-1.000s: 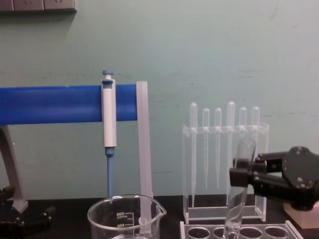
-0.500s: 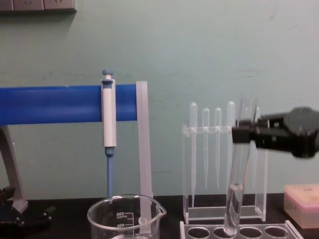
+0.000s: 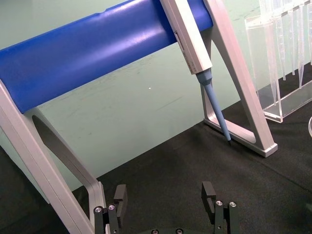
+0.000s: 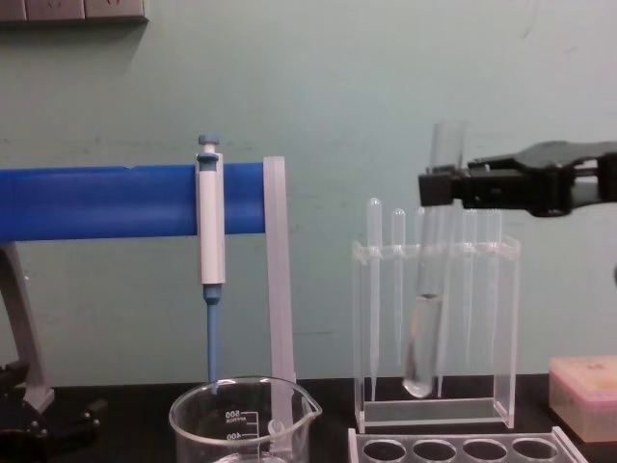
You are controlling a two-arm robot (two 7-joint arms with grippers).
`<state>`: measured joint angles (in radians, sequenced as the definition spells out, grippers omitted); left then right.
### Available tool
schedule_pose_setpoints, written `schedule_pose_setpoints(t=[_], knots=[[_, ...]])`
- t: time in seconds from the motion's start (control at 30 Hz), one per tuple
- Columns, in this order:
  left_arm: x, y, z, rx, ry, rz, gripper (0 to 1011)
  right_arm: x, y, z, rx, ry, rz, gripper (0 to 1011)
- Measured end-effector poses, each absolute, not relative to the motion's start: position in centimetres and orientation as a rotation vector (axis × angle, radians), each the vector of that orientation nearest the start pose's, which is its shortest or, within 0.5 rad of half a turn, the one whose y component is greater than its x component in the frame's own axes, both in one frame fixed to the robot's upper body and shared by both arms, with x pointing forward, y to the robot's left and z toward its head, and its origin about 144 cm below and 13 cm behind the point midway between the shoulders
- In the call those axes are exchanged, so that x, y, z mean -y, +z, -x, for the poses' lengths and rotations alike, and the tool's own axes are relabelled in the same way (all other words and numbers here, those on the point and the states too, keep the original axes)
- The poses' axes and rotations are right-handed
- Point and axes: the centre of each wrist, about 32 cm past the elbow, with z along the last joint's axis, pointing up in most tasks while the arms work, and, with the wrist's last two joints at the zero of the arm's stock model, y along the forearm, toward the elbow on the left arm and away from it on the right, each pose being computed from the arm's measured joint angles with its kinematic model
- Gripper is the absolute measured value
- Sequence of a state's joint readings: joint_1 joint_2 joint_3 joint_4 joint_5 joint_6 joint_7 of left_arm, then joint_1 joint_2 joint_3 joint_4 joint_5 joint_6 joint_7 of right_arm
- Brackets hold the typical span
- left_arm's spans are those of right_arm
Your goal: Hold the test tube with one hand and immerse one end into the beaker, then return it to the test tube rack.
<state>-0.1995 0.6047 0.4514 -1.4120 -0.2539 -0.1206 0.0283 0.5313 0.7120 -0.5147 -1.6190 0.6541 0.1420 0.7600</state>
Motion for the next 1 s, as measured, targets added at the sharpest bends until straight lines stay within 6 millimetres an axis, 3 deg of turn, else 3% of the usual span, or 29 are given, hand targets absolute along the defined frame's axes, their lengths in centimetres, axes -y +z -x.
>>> schedule_pose_setpoints(t=[0.53, 1.0], knots=[[-31.0, 114.0, -48.9, 0.285, 1.248, -0.304, 1000, 24.6, 132.7, -55.5, 0.204, -0.321, 0.103, 239], [-31.0, 114.0, -48.9, 0.285, 1.248, -0.304, 1000, 20.7, 131.0, -58.1, 0.177, -0.239, 0.078, 239]])
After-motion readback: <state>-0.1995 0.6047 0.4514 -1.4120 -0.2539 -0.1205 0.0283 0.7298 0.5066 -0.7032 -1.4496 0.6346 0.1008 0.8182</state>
